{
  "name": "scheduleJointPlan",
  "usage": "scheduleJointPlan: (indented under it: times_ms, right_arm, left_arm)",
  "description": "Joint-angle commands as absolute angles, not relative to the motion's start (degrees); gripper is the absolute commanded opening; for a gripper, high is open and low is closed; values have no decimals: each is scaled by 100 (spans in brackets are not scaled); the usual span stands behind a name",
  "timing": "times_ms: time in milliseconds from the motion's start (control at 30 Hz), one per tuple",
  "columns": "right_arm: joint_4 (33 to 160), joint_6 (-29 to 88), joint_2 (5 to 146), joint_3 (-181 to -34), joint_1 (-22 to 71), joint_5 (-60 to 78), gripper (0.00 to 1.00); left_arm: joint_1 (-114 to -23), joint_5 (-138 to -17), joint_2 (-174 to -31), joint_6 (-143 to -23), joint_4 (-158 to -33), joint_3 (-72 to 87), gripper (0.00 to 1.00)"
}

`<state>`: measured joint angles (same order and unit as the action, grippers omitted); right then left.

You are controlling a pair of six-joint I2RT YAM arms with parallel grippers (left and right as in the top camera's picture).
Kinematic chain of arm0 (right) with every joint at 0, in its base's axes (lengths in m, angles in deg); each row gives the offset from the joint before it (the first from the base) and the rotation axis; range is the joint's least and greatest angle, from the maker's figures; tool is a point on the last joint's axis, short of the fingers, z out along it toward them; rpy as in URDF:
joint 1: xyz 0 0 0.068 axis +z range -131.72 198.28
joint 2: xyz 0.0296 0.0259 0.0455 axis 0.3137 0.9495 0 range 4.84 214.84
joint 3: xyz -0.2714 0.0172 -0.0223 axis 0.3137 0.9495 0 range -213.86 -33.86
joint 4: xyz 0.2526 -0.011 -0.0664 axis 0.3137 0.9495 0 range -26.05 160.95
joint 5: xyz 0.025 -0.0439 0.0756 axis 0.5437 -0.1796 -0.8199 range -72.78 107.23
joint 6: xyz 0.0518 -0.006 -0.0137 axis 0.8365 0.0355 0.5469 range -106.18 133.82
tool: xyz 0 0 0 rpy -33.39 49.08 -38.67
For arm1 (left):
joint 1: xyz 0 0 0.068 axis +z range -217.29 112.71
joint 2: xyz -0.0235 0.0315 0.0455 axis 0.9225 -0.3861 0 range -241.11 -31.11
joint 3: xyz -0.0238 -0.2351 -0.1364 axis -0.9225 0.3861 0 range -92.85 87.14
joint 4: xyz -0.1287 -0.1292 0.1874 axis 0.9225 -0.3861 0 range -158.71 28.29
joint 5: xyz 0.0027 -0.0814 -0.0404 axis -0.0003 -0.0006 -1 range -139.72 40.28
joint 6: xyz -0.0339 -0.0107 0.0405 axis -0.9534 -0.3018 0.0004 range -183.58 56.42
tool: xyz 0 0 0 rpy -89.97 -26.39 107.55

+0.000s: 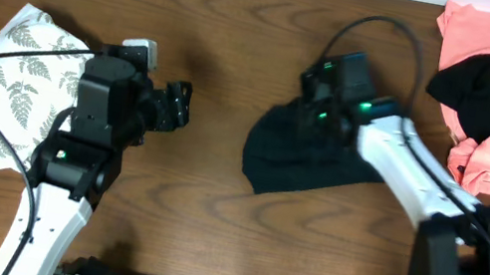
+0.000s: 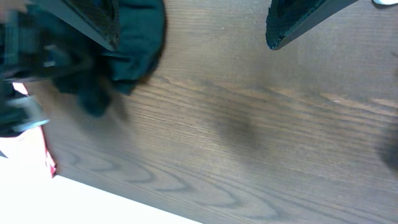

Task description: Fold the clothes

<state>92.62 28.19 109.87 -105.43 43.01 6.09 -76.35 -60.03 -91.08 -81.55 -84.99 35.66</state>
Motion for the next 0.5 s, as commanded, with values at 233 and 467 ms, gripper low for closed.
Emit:
scheduleJointPlan:
  times_ms: [233,467]
  right_arm:
    - [9283,2939,11035,-10641,4854,683,1]
    - [9513,2393,10333,-10674,4574,871,1]
  left_arm:
    - [-7613,-5957,-9059,-8116,-8633,3577,75]
    - [-7613,-5957,-9059,-8051,-8683,3577,75]
